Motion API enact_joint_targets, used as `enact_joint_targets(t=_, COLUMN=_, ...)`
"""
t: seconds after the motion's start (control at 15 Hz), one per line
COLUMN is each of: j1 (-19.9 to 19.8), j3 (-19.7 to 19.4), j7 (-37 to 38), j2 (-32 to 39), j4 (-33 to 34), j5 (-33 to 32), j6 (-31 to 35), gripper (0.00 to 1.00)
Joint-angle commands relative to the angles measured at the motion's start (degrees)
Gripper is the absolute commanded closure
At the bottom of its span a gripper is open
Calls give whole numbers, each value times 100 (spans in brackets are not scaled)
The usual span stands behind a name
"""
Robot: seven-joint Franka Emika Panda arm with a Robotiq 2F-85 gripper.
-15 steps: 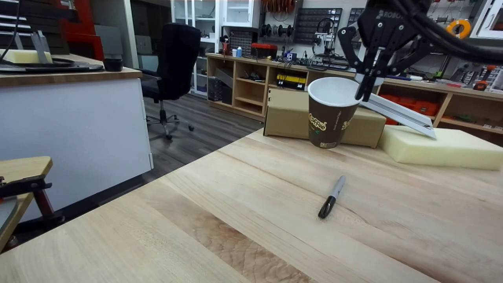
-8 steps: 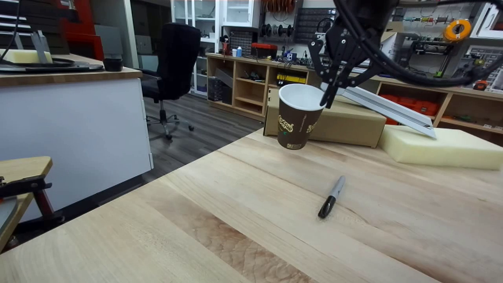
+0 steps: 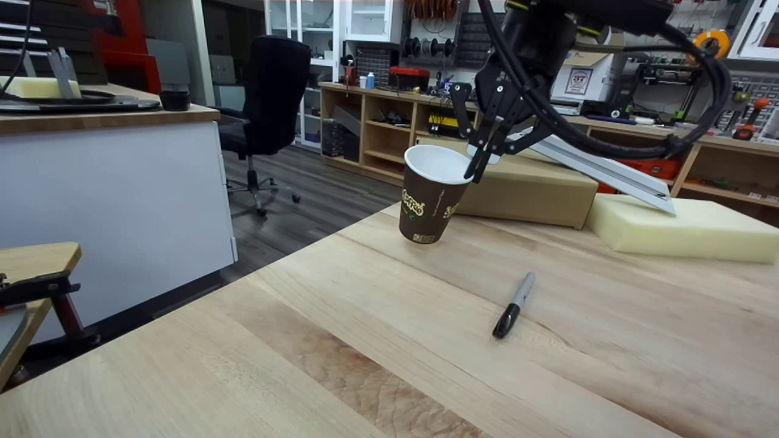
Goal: Move the cup closer to the edge
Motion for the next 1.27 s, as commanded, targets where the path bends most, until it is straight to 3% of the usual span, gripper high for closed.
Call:
enact_joint_targets(t=0.0, j1=101, j3=-61, j7=-22, j2=76, j4=296, j5=-291, j6=-391, gripper=71)
enact_joint_targets(t=0.4, j1=26, j3=-16, j7=-258, j2=-236, j4=284, j5=-364, j6=-248, gripper=33)
enact_joint_targets(t=0.73, j1=34, j3=-58, j7=-508, j2=-848, j4=-60, j5=-522, j6=583, gripper=2)
enact_joint_targets(t=0.8, j1=50, j3=-58, j7=-403, j2=-408, j4=366, j5=-395, j6=214, gripper=19)
enact_joint_targets(t=1.0, j1=49, j3=-69, j7=-454, j2=-629, j4=300, j5=-401, j6=357, gripper=2)
enact_joint_targets(t=1.2, j1=48, j3=-70, j7=-461, j2=-637, j4=251, j5=-402, j6=385, gripper=1)
